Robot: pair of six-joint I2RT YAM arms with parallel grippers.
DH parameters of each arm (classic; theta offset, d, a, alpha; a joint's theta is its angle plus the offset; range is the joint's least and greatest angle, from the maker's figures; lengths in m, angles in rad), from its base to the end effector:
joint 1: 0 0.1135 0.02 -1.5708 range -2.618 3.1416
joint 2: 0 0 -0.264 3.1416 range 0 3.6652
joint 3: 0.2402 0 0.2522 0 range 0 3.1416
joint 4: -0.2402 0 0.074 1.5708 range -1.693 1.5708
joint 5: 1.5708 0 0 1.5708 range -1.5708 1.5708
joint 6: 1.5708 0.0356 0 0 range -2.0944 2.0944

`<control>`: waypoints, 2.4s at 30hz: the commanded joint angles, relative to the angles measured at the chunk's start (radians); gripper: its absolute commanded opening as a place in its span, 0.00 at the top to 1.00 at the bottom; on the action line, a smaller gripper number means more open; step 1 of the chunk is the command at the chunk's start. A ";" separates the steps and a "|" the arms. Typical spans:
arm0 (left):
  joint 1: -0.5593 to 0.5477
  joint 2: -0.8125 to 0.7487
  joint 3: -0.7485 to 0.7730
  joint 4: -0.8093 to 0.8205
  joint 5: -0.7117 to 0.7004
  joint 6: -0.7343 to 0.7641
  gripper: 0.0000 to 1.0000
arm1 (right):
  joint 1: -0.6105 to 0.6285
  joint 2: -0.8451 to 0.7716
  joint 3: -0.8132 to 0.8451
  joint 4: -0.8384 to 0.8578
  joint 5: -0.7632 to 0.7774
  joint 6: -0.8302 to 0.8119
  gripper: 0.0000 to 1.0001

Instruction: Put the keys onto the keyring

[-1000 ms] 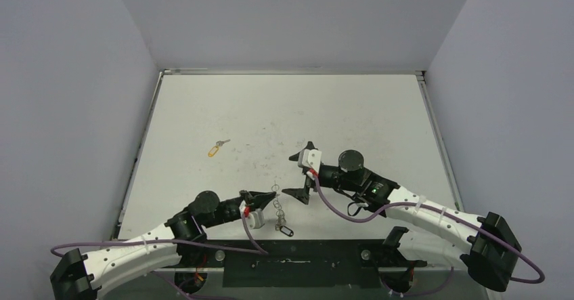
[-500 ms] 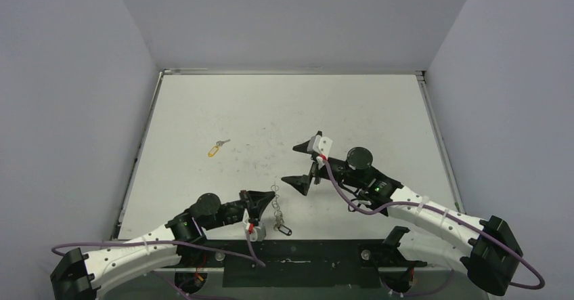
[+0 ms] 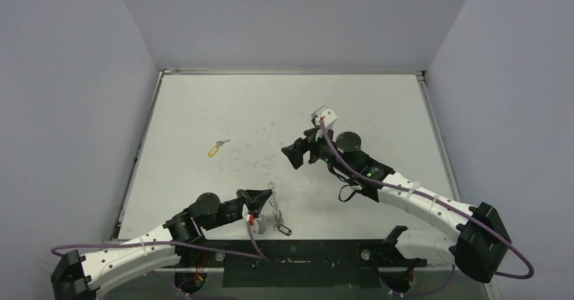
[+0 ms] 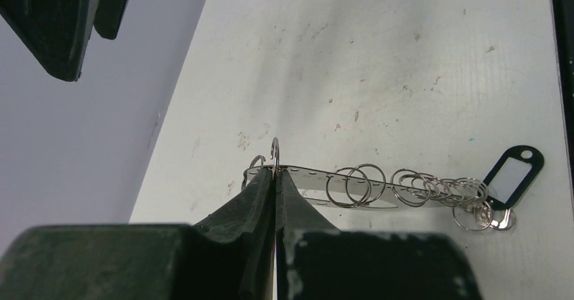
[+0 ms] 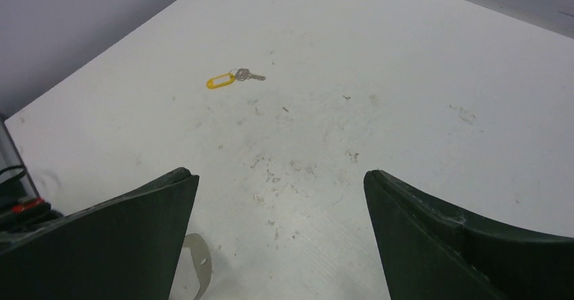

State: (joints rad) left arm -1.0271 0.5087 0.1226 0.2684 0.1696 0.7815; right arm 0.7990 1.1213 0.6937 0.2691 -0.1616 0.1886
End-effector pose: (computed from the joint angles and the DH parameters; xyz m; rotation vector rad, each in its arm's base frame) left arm 0.0710 -0.1292 0.1926 1.4094 0.9459 -0.3270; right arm 0.1778 0.1909 0.2871 -0.6603 1.6817 0.8571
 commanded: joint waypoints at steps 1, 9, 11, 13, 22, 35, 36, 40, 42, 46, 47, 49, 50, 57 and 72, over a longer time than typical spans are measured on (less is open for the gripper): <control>-0.005 -0.034 0.112 -0.056 -0.119 -0.172 1.00 | -0.035 0.120 0.171 -0.112 0.119 0.132 0.00; -0.006 -0.110 0.188 -0.185 -0.243 -0.309 1.00 | -0.098 0.508 0.467 -0.158 -0.087 0.204 0.01; -0.007 -0.125 0.202 -0.220 -0.277 -0.330 1.00 | -0.096 0.608 0.545 -0.165 -0.125 0.212 0.06; -0.006 -0.138 0.214 -0.252 -0.308 -0.348 1.00 | -0.095 0.711 0.642 -0.175 -0.173 0.231 0.11; -0.007 -0.197 0.277 -0.375 -0.362 -0.405 1.00 | -0.041 1.138 1.063 -0.236 -0.365 0.254 0.39; -0.008 -0.245 0.322 -0.440 -0.275 -0.438 1.00 | 0.061 1.492 1.532 -0.263 -0.378 0.238 0.52; -0.008 -0.251 0.321 -0.441 -0.272 -0.442 1.00 | 0.068 1.509 1.552 -0.266 -0.364 0.235 0.51; -0.007 -0.281 0.319 -0.454 -0.259 -0.453 1.00 | 0.099 1.588 1.679 -0.360 -0.292 0.174 0.50; -0.007 -0.294 0.319 -0.462 -0.257 -0.459 1.00 | 0.109 1.614 1.728 -0.393 -0.240 0.148 0.50; -0.007 -0.316 0.319 -0.478 -0.261 -0.470 1.00 | 0.117 1.611 1.707 -0.412 -0.142 0.114 0.49; -0.008 -0.320 0.319 -0.479 -0.261 -0.472 1.00 | 0.117 1.608 1.694 -0.423 -0.119 0.103 0.48; -0.007 -0.325 0.316 -0.482 -0.262 -0.477 1.00 | 0.118 1.599 1.670 -0.440 -0.101 0.080 0.49; -0.007 -0.326 0.315 -0.481 -0.262 -0.479 1.00 | 0.119 1.594 1.659 -0.452 -0.096 0.067 0.50; -0.007 -0.320 0.317 -0.481 -0.263 -0.482 1.00 | 0.137 1.478 1.413 -0.437 -0.038 -0.017 0.78; -0.009 -0.281 0.298 -0.464 -0.237 -0.493 1.00 | 0.019 0.969 0.588 -0.299 0.011 0.065 1.00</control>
State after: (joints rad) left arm -1.0290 0.2058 0.3935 -0.2493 -0.0940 0.2993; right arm 0.8856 2.1937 1.4593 0.0391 -0.2108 0.2153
